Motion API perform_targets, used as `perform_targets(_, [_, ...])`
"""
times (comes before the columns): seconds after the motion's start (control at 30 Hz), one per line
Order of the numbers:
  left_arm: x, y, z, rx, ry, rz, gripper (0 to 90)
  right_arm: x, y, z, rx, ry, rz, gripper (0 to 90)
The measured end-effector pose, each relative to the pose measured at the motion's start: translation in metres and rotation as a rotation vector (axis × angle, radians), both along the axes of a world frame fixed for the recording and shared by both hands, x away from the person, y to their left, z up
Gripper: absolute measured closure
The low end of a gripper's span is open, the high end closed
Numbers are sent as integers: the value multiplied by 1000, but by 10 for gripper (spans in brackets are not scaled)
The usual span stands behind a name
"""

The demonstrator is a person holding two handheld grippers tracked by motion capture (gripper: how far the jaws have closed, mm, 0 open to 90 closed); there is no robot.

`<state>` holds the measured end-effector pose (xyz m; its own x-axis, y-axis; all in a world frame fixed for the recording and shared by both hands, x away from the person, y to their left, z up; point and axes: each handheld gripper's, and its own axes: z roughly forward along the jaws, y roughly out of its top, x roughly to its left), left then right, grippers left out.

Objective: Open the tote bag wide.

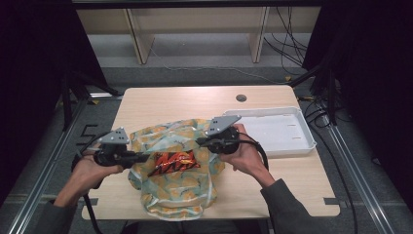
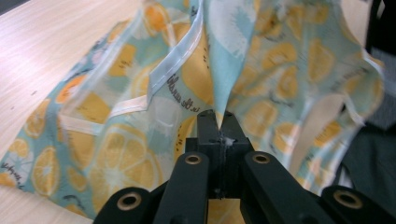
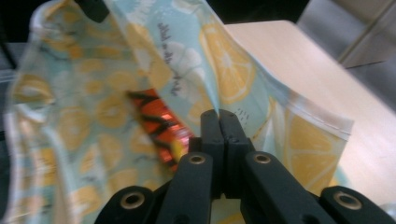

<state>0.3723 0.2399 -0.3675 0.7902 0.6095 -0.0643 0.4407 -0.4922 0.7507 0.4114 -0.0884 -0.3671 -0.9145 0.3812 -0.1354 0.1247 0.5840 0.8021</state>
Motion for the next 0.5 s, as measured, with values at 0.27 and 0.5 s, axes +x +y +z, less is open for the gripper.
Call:
perform_targets(0.27, [58,5,-28,11,40,96,895,52,20,-28,-79,-42,-96,900])
perform_targets(0.5, [82,13,-70,1,168,165,895,71,34,-65,-168,1,-114,900])
